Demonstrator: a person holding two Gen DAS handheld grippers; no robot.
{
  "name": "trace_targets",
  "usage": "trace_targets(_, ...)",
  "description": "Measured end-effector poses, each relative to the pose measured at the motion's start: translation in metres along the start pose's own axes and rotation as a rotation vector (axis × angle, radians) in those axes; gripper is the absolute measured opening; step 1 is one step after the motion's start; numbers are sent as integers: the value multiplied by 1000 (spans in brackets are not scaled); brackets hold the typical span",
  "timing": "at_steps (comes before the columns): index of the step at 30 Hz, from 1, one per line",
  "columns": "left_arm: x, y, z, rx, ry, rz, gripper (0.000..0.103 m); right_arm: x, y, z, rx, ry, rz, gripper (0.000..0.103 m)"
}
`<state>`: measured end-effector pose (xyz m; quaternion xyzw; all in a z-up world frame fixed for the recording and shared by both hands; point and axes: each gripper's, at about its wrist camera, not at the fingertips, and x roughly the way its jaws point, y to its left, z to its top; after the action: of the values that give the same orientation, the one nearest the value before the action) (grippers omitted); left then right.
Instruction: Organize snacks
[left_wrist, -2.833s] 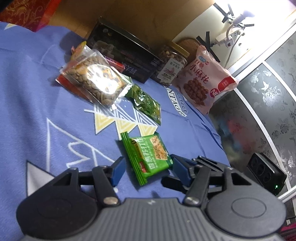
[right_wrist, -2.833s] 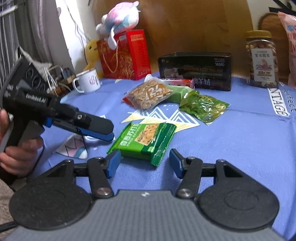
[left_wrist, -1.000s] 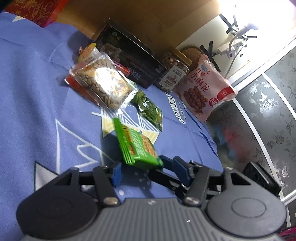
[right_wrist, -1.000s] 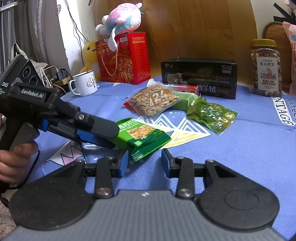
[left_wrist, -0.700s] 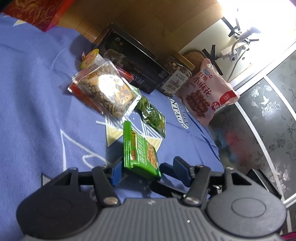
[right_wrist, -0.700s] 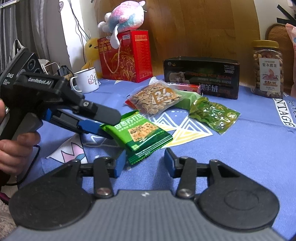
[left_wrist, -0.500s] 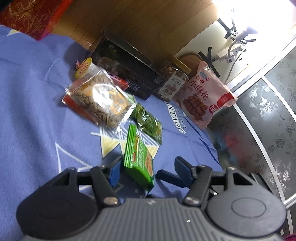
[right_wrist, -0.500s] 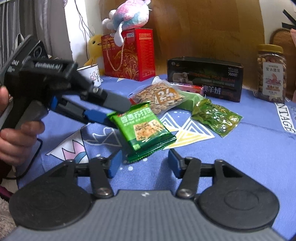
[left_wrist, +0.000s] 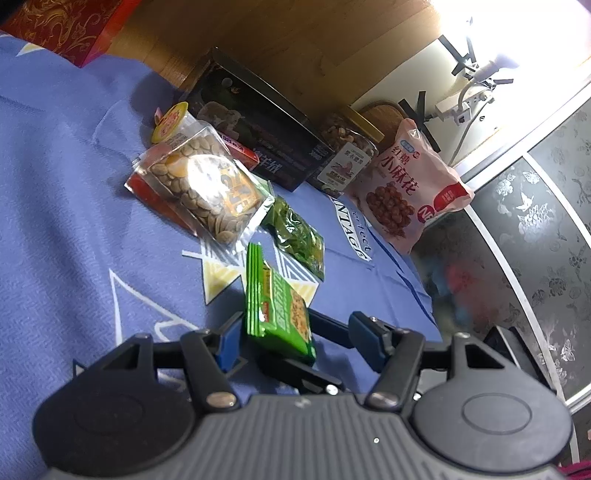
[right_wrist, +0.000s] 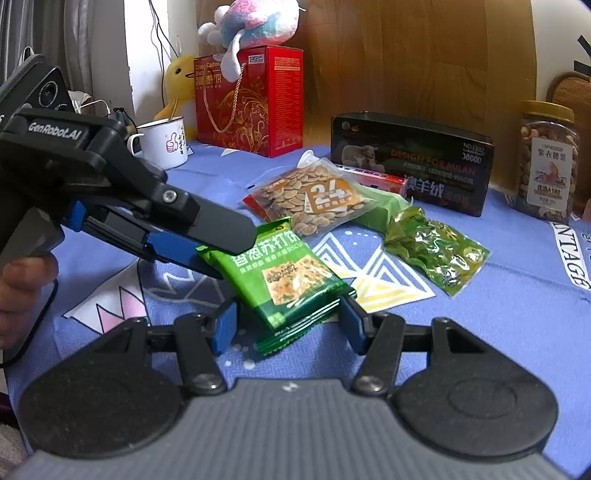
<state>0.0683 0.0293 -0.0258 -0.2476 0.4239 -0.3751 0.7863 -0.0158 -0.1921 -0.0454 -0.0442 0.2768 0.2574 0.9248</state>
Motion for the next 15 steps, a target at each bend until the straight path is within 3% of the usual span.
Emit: trace_targets(15, -2, 0, 2, -4, -9, -4, 62, -1, 0, 0, 1, -2, 1, 61)
